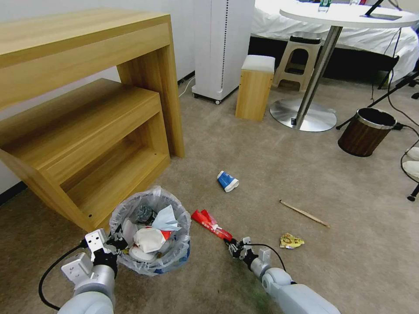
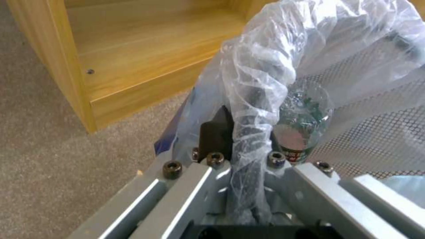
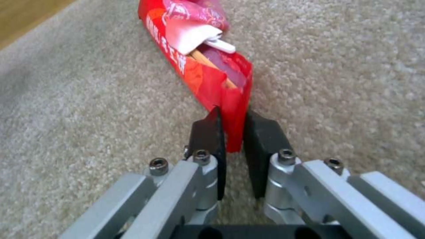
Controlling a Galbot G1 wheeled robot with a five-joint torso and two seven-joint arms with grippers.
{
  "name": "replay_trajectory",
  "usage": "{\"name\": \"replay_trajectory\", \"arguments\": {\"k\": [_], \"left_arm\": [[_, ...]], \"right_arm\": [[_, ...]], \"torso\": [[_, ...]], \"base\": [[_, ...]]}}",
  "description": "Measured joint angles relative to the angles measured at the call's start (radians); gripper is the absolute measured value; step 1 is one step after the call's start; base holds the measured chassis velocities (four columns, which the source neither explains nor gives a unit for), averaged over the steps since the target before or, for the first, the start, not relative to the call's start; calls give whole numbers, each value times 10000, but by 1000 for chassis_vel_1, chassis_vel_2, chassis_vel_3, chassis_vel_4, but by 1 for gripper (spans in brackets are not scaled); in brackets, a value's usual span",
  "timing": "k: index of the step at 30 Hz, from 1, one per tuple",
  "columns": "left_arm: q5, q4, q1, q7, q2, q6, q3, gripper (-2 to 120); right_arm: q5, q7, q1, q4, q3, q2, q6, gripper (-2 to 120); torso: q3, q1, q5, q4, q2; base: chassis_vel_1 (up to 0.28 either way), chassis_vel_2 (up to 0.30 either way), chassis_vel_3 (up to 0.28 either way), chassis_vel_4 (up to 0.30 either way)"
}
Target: Pick up the trash bin and place the garbage on the floor into it.
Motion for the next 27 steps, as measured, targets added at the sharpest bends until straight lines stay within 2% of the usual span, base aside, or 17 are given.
{"name": "replay_trajectory", "arguments": {"k": [11,18,27], "left_arm": [[-60,47,-43,4,46,-23,-70,1],[-188,122,-110,-6,159,-33,-169,1],[-219,400,-315,-25,173,-38,-135,1]], "right_arm": [[-152,-64,-28,-55,26,39,180,0],[-73,-306,-107,227,17,-105,529,0],[-79,-869,-436,979,266,-791,1238,0]], "torso": [[0,0,-1,0,0],[0,0,-1,0,1],[0,0,0,-1,0]], "base": [[0,0,0,0],[0,0,0,0],[0,0,0,0]]}}
